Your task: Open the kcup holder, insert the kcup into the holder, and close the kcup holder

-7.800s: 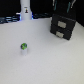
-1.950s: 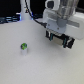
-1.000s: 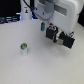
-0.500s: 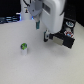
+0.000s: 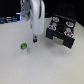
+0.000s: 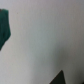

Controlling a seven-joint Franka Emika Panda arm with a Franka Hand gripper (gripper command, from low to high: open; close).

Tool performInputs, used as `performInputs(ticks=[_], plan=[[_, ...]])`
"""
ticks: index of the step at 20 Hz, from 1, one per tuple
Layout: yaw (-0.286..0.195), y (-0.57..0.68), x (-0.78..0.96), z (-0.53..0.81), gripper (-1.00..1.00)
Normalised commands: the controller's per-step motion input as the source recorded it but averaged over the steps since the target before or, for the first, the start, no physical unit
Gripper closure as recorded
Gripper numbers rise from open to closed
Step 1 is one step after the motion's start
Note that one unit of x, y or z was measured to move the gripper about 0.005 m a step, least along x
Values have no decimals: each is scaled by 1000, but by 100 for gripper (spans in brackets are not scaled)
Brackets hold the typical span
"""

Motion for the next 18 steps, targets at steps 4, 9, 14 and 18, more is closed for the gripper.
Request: performInputs(ticks=[4,9,14,18], plan=[[-212,-537,-290,-488,-100],[-203,-482,-289,-530,-100],[-190,-304,-267,-493,-100],[-161,-52,-171,-362,-100]])
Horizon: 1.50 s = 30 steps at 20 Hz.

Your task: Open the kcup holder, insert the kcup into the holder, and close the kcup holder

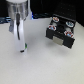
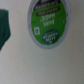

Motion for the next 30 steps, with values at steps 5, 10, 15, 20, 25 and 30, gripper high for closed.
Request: performInputs(ticks=[5,10,15,20,25,30], plan=[[-155,-39,-2,-328,-100],[-180,-2,44,-248,-100],[-175,20,58,-40,100],[-134,45,45,52,100],[-128,128,125,81,100],[-45,110,94,269,100]])
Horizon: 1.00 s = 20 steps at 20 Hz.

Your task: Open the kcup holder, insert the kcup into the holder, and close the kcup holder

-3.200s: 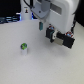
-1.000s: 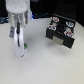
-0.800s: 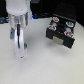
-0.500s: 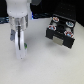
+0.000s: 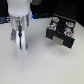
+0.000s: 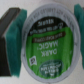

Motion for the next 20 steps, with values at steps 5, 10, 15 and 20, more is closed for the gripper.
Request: performInputs(ticks=[5,10,15,20], plan=[[-3,298,133,832,100],[13,481,163,886,100],[11,625,117,761,100],[10,659,100,561,100]])
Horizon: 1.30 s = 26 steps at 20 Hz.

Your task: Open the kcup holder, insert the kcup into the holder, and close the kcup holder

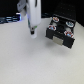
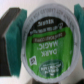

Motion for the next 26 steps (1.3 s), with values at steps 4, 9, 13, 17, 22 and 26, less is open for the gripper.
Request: performInputs(ticks=[4,9,13,17,22,26], plan=[[12,651,121,460,100],[6,639,117,348,100],[8,625,82,270,100],[13,640,52,333,100],[14,645,81,261,100],[18,651,70,171,100]])
